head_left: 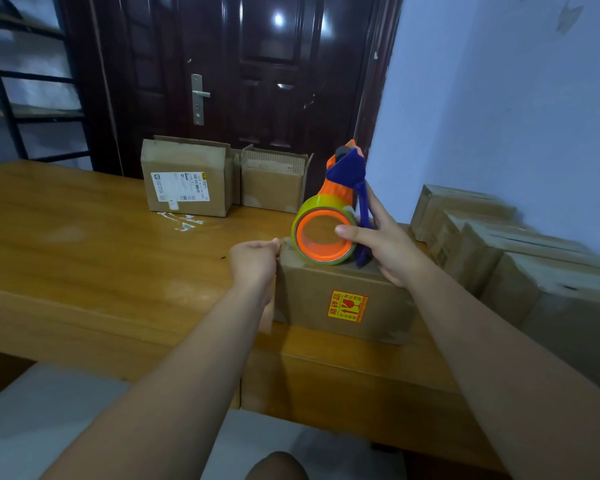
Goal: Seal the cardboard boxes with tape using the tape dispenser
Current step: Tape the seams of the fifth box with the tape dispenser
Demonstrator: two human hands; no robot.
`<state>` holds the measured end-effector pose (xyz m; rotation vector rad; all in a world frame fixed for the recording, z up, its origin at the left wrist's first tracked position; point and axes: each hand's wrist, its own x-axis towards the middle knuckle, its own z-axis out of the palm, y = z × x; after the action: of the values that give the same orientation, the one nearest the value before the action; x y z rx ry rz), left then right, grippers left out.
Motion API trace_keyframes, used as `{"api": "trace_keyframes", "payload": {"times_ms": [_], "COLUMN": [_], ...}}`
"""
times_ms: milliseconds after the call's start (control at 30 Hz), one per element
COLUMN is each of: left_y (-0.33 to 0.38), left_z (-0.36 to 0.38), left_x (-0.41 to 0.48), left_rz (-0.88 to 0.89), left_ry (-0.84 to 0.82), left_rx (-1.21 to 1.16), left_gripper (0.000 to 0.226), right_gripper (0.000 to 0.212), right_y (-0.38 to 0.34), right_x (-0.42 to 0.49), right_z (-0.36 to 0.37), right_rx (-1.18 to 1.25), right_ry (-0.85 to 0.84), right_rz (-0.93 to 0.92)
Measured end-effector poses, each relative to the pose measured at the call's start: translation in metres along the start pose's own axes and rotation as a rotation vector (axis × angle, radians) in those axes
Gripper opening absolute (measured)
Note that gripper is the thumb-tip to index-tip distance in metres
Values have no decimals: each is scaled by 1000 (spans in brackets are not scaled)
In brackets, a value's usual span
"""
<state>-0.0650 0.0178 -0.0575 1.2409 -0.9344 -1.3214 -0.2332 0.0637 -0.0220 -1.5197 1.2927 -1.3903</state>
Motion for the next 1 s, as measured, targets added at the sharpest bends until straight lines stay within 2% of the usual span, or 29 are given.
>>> {"api": "trace_keyframes", "payload": {"times_ms": [167,333,400,500,567,633,700,833,1000], "left_y": [-3,-25,-38,-41,-34,-25,-20,-22,-32], "left_z": [2,4,2,-3,-4,-4,-6,-16,-14], "left_x": [0,11,15,14,11,11,13,18,19], "left_rz": [-70,-324,-272,-29,59,76,72,53,121], "left_ry": [-19,-63,-41,43,-49,-167,-253,-309,-251], "left_rx": [-50,-120,-89,-94,-209,-265,-234,-264,-210], "left_gripper": [13,23,21,18,22,38,43,28,16], "right_gripper": [101,100,100,100,100,100,100,100,98], "right_y": [2,2,2,2,3,3,2,2,1], "right_x": [1,0,0,0,-1,-1,-1,-2,-3], "right_z": [0,0,-1,-1,0,0,1,2,2], "right_rx": [4,9,12,6,5,5,2,-6,0], "right_ry": [-9,-9,-6,-2,-2,5,11,18,27], "right_rz": [-1,-3,-1,-5,-4,-3,-5,-4,4]}}
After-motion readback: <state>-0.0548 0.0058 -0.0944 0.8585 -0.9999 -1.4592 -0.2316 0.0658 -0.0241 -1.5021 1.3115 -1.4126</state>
